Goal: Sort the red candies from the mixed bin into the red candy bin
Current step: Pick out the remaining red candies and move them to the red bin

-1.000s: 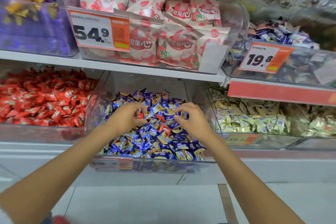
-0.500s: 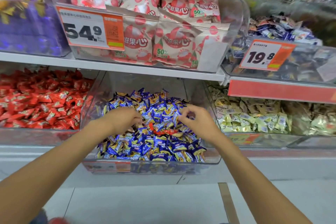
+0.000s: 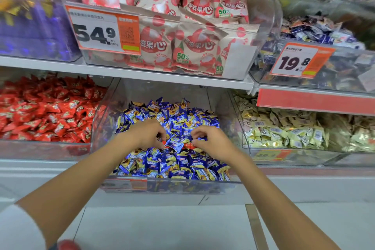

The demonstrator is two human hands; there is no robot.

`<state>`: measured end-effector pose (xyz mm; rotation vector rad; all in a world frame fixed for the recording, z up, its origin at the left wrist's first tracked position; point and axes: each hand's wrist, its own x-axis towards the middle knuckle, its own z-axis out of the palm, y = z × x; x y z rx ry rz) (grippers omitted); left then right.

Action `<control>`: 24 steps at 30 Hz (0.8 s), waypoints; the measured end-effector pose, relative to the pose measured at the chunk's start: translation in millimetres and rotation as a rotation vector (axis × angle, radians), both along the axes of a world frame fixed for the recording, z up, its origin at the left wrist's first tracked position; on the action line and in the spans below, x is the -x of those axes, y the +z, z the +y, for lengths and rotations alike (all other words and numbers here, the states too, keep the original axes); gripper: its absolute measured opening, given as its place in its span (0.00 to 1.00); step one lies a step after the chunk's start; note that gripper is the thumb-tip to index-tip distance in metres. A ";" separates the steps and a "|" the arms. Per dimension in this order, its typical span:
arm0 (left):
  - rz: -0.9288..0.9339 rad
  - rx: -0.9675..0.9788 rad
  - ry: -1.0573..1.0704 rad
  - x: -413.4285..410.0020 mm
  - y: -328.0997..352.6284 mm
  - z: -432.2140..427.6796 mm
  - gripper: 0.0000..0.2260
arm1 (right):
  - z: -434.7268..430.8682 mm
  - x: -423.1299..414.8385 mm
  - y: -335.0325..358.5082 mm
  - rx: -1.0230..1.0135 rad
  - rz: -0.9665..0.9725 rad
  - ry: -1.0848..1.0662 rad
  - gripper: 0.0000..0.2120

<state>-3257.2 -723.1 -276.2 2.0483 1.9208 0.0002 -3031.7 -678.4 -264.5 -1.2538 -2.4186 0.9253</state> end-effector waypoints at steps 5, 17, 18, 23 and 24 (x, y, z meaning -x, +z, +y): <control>-0.459 -0.134 0.208 14.8 -4.5 -10.1 0.08 | -0.8 13.6 -12.1 -0.227 -0.214 0.078 0.12; -0.605 -0.062 0.071 -28.6 -0.4 -5.3 0.05 | 7.0 -5.0 9.5 0.086 0.195 -0.097 0.22; -0.604 -0.019 0.052 -31.7 -2.6 -5.2 0.04 | 7.1 -5.5 9.2 0.095 0.179 -0.092 0.22; -0.415 0.086 0.010 -18.7 -0.1 -6.5 0.07 | 4.1 -4.9 3.2 0.199 0.185 -0.036 0.14; -0.272 0.075 0.000 -11.9 3.2 -7.2 0.08 | 3.7 -3.2 1.4 0.199 0.173 -0.018 0.14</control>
